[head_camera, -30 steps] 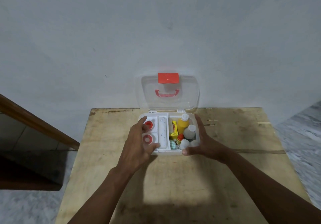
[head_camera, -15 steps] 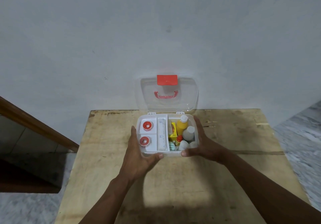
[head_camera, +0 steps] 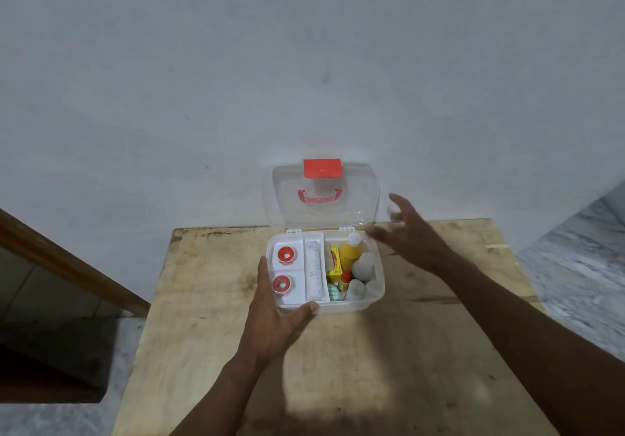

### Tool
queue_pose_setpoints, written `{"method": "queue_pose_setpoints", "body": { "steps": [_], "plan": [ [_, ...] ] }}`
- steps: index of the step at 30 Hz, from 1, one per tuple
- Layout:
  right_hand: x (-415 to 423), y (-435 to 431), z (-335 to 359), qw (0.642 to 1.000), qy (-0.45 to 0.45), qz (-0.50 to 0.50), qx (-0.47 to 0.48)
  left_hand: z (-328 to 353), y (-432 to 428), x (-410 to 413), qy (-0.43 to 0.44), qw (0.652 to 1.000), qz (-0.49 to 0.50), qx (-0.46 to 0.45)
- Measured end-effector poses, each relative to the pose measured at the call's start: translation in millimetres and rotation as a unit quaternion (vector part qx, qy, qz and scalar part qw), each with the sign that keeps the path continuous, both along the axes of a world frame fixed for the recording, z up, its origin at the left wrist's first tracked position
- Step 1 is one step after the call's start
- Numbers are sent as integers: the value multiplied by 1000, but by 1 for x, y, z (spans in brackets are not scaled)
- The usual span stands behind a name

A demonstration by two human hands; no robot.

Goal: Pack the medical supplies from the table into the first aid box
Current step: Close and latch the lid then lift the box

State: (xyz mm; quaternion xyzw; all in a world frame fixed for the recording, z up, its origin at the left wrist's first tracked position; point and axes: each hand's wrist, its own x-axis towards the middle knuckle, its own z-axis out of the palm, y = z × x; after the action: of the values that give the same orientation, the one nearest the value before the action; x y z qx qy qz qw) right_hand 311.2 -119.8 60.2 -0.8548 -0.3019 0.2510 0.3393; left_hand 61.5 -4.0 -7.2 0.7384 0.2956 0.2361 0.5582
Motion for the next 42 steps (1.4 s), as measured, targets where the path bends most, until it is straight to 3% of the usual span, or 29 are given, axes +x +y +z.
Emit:
{"method": "queue_pose_setpoints", "body": {
  "steps": [3,5,9,13,18,33,38,42],
  "plan": [
    [3,27,20,964,-258,-1,66,-4,1,0,2,1000,1,-10],
    [1,48,30,927,-362,51,81,-9,2,-1,1,1000,-5,-20],
    [-11,87,39,873,-465,140,42,-12,3,-2,-13,999,-11,-29],
    [-18,110,36,828,-535,160,-44,-15,4,-3,-2,999,-1,-44],
    [-18,116,34,824,-545,149,-37,-18,5,-1,-1,999,-1,-45],
    [-25,65,81,927,-314,206,10,-11,-4,-3,23,997,10,-70],
    [-54,44,68,942,-262,208,9,-6,-10,-2,11,998,15,-64],
    [-76,30,56,933,-289,214,-15,-8,-12,-2,9,998,34,-58]
  ]
}}
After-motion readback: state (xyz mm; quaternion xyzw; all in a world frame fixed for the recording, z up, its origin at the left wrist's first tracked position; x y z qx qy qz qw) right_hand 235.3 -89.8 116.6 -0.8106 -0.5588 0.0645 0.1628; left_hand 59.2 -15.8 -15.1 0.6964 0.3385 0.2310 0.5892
